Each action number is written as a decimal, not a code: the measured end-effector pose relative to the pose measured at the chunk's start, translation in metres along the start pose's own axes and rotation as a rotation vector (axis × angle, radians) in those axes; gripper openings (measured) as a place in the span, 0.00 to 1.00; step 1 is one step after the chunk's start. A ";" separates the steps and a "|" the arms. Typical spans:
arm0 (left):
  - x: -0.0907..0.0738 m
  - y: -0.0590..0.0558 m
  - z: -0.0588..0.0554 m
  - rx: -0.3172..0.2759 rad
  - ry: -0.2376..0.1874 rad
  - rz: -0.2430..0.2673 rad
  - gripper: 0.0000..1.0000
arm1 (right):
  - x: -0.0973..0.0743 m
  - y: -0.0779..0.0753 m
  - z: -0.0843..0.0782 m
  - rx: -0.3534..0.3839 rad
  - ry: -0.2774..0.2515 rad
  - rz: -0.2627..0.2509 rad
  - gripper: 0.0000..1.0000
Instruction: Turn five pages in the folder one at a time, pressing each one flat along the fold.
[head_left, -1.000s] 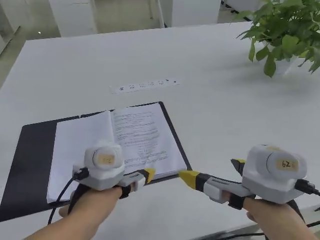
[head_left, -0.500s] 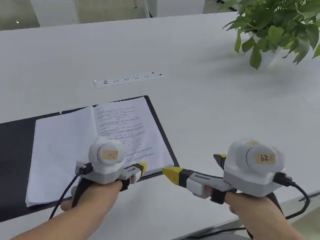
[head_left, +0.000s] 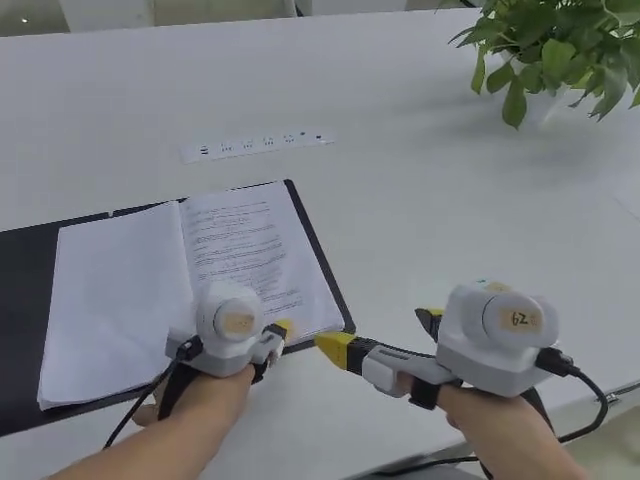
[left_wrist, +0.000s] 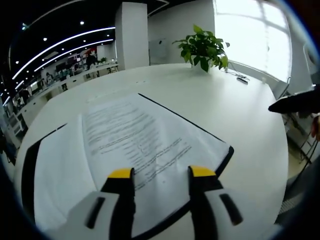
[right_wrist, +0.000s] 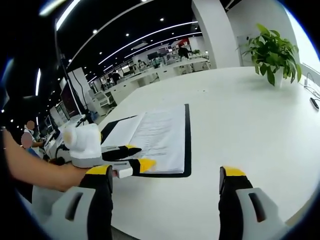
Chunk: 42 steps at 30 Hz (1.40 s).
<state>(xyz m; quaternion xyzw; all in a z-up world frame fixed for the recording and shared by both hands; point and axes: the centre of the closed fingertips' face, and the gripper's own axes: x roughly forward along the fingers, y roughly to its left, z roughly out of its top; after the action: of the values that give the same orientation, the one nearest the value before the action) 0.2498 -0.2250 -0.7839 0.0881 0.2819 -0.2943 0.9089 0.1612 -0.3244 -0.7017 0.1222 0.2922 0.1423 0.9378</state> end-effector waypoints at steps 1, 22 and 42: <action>0.000 0.000 0.000 0.000 -0.003 -0.002 0.40 | 0.001 0.000 -0.001 0.001 0.002 0.001 0.88; 0.003 0.009 0.004 -0.018 -0.063 -0.016 0.00 | 0.025 0.008 -0.008 0.015 0.027 0.037 0.82; 0.002 0.013 0.003 -0.187 -0.093 -0.042 0.00 | 0.093 0.009 0.021 -0.022 -0.025 0.153 0.40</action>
<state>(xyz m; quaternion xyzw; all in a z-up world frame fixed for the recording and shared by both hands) 0.2598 -0.2168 -0.7823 -0.0167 0.2673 -0.2893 0.9190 0.2456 -0.2878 -0.7298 0.1357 0.2688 0.2154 0.9289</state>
